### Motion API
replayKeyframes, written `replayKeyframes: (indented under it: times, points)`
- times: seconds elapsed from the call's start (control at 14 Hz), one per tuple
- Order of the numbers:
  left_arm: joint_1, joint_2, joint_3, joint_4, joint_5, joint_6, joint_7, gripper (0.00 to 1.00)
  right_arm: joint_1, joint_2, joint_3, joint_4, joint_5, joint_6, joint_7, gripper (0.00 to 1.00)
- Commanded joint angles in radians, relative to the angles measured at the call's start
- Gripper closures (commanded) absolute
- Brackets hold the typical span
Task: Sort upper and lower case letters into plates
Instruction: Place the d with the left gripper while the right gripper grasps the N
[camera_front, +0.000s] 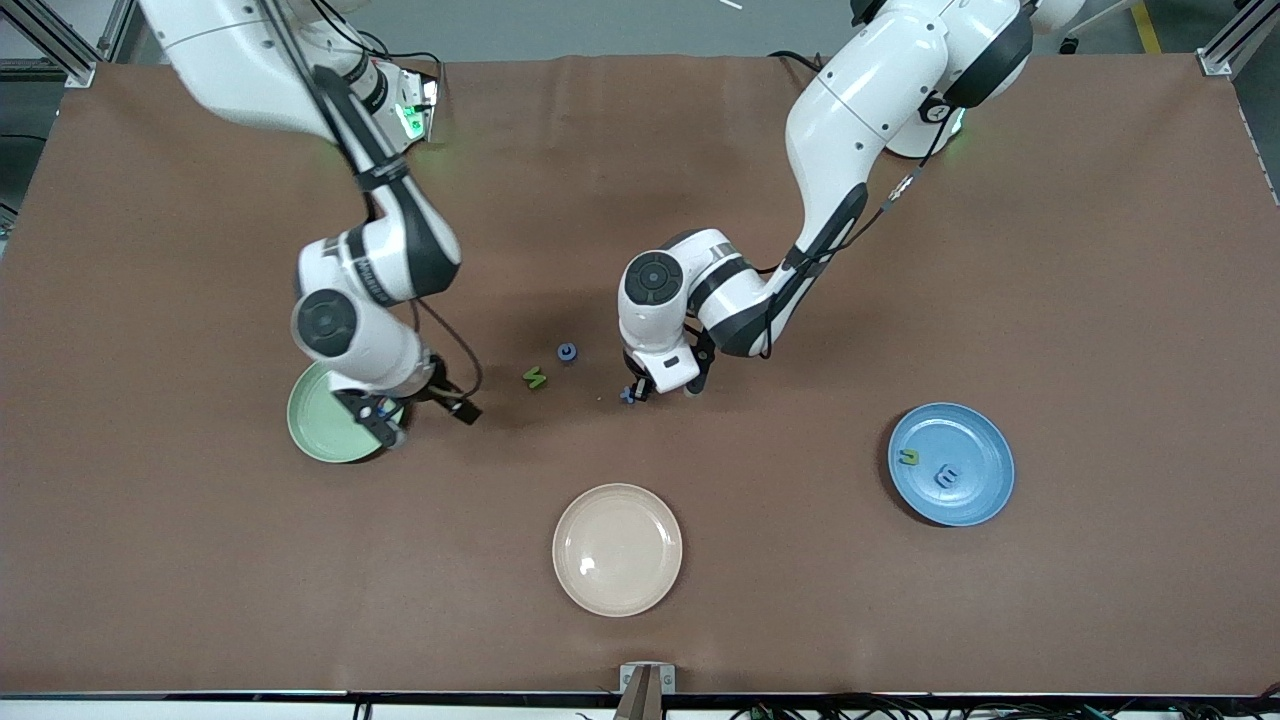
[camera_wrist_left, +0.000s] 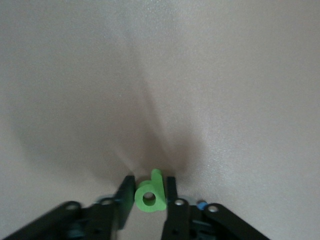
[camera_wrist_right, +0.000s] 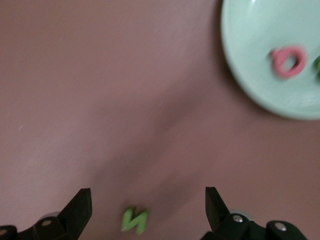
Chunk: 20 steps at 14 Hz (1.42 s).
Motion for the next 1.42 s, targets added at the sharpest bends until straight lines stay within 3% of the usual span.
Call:
replayKeyframes:
  times: [0.0, 0.28, 0.64, 1.07, 1.35]
  points:
    - [0.013, -0.010, 0.012, 0.013, 0.012, -0.025, -0.001, 0.97, 0.057, 0.019, -0.009, 0.004, 0.007, 0.043, 0.087, 0.00]
    - [0.121, -0.054, 0.006, 0.013, 0.021, -0.063, 0.223, 1.00, 0.112, 0.071, -0.011, 0.004, 0.005, 0.085, 0.161, 0.00]
    - [0.236, -0.168, -0.001, 0.011, 0.004, -0.218, 0.571, 0.99, 0.158, 0.137, -0.017, 0.010, -0.010, 0.126, 0.201, 0.01]
    - [0.452, -0.209, 0.000, -0.012, -0.052, -0.329, 1.010, 0.98, 0.167, 0.155, -0.029, 0.010, -0.062, 0.125, 0.204, 0.18]
    - [0.590, -0.212, 0.002, -0.046, -0.049, -0.362, 1.378, 0.94, 0.167, 0.157, -0.029, 0.008, -0.062, 0.123, 0.206, 0.44]
